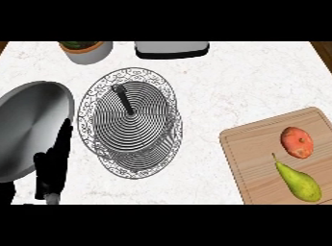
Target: Pick the squash from the cutting board and place it in the tiered basket
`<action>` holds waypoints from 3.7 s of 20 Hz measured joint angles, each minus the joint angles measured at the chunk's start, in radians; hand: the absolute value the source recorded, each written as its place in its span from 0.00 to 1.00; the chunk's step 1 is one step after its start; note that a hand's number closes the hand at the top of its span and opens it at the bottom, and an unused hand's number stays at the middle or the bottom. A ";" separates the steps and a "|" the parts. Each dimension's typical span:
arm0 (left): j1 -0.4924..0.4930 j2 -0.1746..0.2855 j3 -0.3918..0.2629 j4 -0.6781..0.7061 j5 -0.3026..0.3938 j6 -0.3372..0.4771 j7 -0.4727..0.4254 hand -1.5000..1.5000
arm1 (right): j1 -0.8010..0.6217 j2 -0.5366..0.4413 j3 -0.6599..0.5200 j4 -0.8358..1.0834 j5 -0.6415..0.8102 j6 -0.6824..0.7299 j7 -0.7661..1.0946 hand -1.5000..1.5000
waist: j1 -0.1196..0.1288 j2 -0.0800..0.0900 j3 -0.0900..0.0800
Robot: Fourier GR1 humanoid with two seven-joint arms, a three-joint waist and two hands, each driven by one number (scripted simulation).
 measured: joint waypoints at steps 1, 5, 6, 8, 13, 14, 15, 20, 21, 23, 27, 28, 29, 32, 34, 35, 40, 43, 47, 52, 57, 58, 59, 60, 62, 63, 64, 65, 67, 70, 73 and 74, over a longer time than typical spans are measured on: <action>0.005 -0.005 -0.004 -0.007 -0.003 0.000 -0.003 0.50 | 0.046 0.000 0.008 -0.034 0.007 0.003 0.024 0.00 | 0.006 0.000 -0.001; 0.008 -0.005 -0.009 -0.017 -0.009 -0.007 -0.002 0.50 | 0.187 -0.091 0.073 -0.146 0.043 0.055 0.205 0.00 | 0.020 0.004 -0.004; 0.008 -0.006 -0.010 -0.018 -0.011 -0.007 -0.001 0.50 | 0.219 -0.121 0.092 -0.173 0.057 0.070 0.250 0.00 | 0.023 0.005 -0.004; 0.006 -0.007 -0.014 -0.023 -0.016 -0.008 0.001 0.50 | 0.276 -0.188 0.125 -0.228 0.094 0.095 0.341 0.00 | 0.029 0.007 -0.006; 0.000 -0.012 -0.023 -0.028 -0.026 -0.013 0.006 0.50 | 0.371 -0.355 0.199 -0.362 0.216 0.110 0.595 0.00 | 0.050 0.013 -0.007; -0.001 -0.015 -0.026 -0.030 -0.028 -0.014 0.008 0.50 | 0.381 -0.389 0.206 -0.383 0.242 0.110 0.653 0.00 | 0.054 0.014 -0.007; -0.004 -0.016 -0.026 -0.030 -0.028 -0.016 0.011 0.50 | 0.385 -0.420 0.214 -0.403 0.267 0.108 0.711 0.00 | 0.058 0.014 -0.006; -0.010 -0.029 -0.030 -0.026 -0.037 -0.025 0.015 0.50 | 0.342 -0.510 0.280 -0.525 0.405 0.071 1.019 0.00 | 0.073 0.014 -0.004; -0.015 -0.032 -0.033 -0.024 -0.042 -0.024 0.022 0.50 | 0.329 -0.512 0.312 -0.541 0.444 0.062 1.064 0.00 | 0.076 0.015 -0.003; -0.015 -0.034 -0.032 -0.022 -0.046 -0.032 0.018 0.50 | 0.296 -0.519 0.359 -0.554 0.508 0.065 1.137 0.00 | 0.080 0.015 -0.002; -0.034 -0.063 -0.038 0.004 -0.065 -0.029 0.008 0.50 | 0.180 -0.508 0.468 -0.511 0.615 0.095 1.220 0.00 | 0.089 0.015 0.000; -0.035 -0.064 -0.036 0.005 -0.065 -0.032 0.007 0.50 | 0.158 -0.501 0.498 -0.500 0.642 0.104 1.235 0.00 | 0.092 0.015 0.000; -0.033 -0.064 -0.034 0.007 -0.066 -0.035 0.002 0.50 | 0.147 -0.499 0.519 -0.496 0.660 0.117 1.250 0.00 | 0.091 0.015 0.000; -0.024 -0.056 -0.025 0.000 -0.065 -0.049 -0.004 0.50 | 0.094 -0.494 0.562 -0.455 0.673 0.162 1.289 0.00 | 0.094 0.015 0.001; -0.020 -0.056 -0.027 -0.014 -0.071 -0.043 0.013 0.50 | 0.065 -0.485 0.595 -0.435 0.681 0.190 1.311 0.00 | 0.095 0.015 0.000; -0.013 -0.060 -0.029 -0.019 -0.077 -0.038 0.009 0.50 | 0.047 -0.476 0.610 -0.418 0.687 0.201 1.318 0.00 | 0.095 0.015 0.000; -0.004 -0.062 -0.021 -0.026 -0.083 -0.044 0.021 0.50 | -0.056 -0.424 0.649 -0.369 0.685 0.260 1.347 0.00 | 0.088 0.013 0.001; -0.006 -0.067 -0.015 -0.025 -0.081 -0.052 0.037 0.50 | -0.106 -0.385 0.666 -0.321 0.695 0.285 1.340 0.00 | 0.083 0.012 0.001; 0.001 -0.061 -0.006 -0.033 -0.088 -0.060 0.039 0.50 | -0.160 -0.339 0.693 -0.242 0.703 0.319 1.342 0.00 | 0.082 0.012 0.001; 0.004 -0.080 -0.005 -0.029 -0.104 -0.045 0.037 0.50 | -0.176 -0.331 0.704 -0.192 0.666 0.374 1.351 0.00 | 0.075 0.011 0.001; 0.013 -0.081 0.002 -0.042 -0.112 -0.048 0.046 0.50 | -0.232 -0.310 0.696 -0.119 0.635 0.425 1.350 0.00 | 0.076 0.011 0.001; 0.012 -0.078 0.004 -0.049 -0.110 -0.052 0.061 0.50 | -0.235 -0.303 0.698 -0.114 0.634 0.434 1.349 0.00 | 0.074 0.011 0.001; 0.019 -0.077 0.007 -0.054 -0.113 -0.053 0.059 0.50 | -0.235 -0.302 0.691 -0.103 0.629 0.442 1.342 0.00 | 0.073 0.011 0.001; 0.020 -0.080 0.009 -0.047 -0.115 -0.056 0.050 0.50 | -0.240 -0.291 0.697 -0.109 0.635 0.448 1.349 0.00 | 0.072 0.010 0.001; 0.022 -0.083 0.014 -0.044 -0.116 -0.063 0.042 0.50 | -0.260 -0.283 0.691 -0.091 0.628 0.467 1.350 0.00 | 0.072 0.010 0.001; 0.022 -0.085 0.014 -0.048 -0.119 -0.060 0.048 0.50 | -0.266 -0.273 0.694 -0.078 0.630 0.472 1.349 0.00 | 0.072 0.010 0.001; 0.028 -0.086 0.015 -0.053 -0.120 -0.063 0.044 0.50 | -0.266 -0.273 0.690 -0.079 0.625 0.479 1.348 0.00 | 0.071 0.010 0.001; 0.027 -0.095 0.010 -0.052 -0.129 -0.055 0.044 0.50 | -0.267 -0.266 0.686 -0.062 0.622 0.484 1.342 0.00 | 0.071 0.010 0.001; 0.022 -0.099 0.015 -0.045 -0.128 -0.061 0.047 0.50 | -0.272 -0.250 0.686 -0.030 0.624 0.492 1.329 0.00 | 0.070 0.010 0.002; 0.025 -0.105 0.019 -0.041 -0.136 -0.062 0.041 0.50 | -0.273 -0.231 0.675 0.002 0.619 0.503 1.317 0.00 | 0.069 0.009 0.002; 0.032 -0.097 0.031 -0.048 -0.128 -0.083 0.037 0.50 | -0.278 -0.198 0.667 0.047 0.626 0.506 1.303 0.00 | 0.070 0.009 0.003; 0.035 -0.096 0.037 -0.047 -0.124 -0.091 0.034 0.50 | -0.273 -0.192 0.663 0.049 0.628 0.507 1.300 0.00 | 0.069 0.008 0.003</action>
